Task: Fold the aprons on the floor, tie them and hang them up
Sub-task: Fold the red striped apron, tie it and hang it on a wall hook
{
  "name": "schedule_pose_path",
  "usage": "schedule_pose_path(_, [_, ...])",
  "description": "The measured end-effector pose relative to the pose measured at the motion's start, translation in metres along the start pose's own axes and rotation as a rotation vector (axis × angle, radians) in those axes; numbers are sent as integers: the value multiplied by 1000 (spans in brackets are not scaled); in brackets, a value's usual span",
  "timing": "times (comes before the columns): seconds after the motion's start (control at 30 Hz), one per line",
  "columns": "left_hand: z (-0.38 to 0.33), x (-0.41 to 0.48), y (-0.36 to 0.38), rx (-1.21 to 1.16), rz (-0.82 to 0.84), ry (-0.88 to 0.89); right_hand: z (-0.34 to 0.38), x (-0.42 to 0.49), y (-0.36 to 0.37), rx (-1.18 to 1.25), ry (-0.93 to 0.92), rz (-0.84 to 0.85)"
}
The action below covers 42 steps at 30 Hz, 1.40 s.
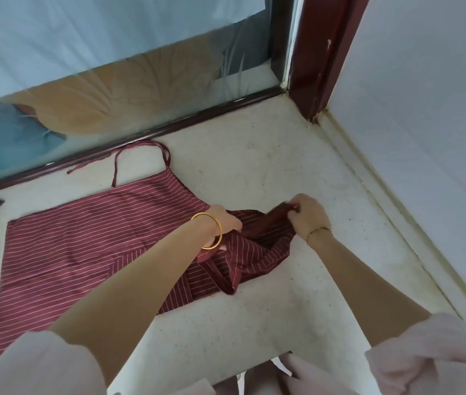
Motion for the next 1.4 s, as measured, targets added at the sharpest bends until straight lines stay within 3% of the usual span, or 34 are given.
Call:
schedule_pose_path(0.07, [-6,2,-1,32,-42,52,-29,3,-13,283,235,-151])
schedule_pose_path(0.13, [-8,7,3,-72,-4,47,-45,2,-16,312,337,-178])
schedule_pose_path(0.2, [-11,9,5,-194,18,35,-44,-2,-24,238,292,-285])
schedule_pose_path(0.27, [-15,9,7,-237,46,11,-23,-8,-34,145,70,-393])
schedule_pose_path(0.3, [-18,7,9,-212,72,-7,-9,-11,-35,129,-49,-365])
schedule_pose_path(0.37, [-24,1,10,-69,120,-21,9,-13,-21,80,-185,-118])
schedule_pose_path(0.47, [-40,-8,12,397,229,22,13,-20,-2,71,-195,242])
schedule_pose_path(0.53, [-56,-17,12,660,260,64,10,-24,5,145,-156,365])
schedule_pose_path(0.6, [-80,-22,12,729,235,125,2,-25,9,43,-116,420])
schedule_pose_path(0.63, [-92,-23,16,633,243,158,-2,-24,9,-38,-110,414])
schedule_pose_path(0.7, [-123,-30,29,226,319,258,-12,-19,6,-12,-67,345])
schedule_pose_path(0.77, [-157,-39,39,-258,436,374,-28,-15,-6,245,66,176])
schedule_pose_path(0.8, [-172,-41,42,-352,440,445,-37,-14,-16,351,151,54])
schedule_pose_path(0.87, [-198,-44,44,-177,305,617,-53,-12,-33,391,244,-118])
schedule_pose_path(0.97, [-205,-27,29,140,-103,804,-60,-14,-37,543,292,-121])
schedule_pose_path(1.07, [-170,9,11,327,-358,654,-57,-18,-33,584,246,-75])
schedule_pose_path(1.17, [-107,41,14,749,-248,341,-48,-18,-20,205,136,75])
schedule_pose_path(1.23, [-69,49,21,773,-104,212,-43,-14,-8,-48,83,96])
schedule_pose_path(1.3, [-48,58,26,832,-74,238,-36,-8,3,-155,65,75])
schedule_pose_path(1.4, [-34,61,23,950,-168,369,-27,-4,12,-196,86,17])
Point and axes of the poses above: each hand's wrist, its own x-axis towards the middle knuckle, its own y-axis out of the palm, z = x × y, the point moved 6 cm from there along x, towards the middle knuckle, and after that the axes turned 6 degrees about x, right-handed, at the moved point
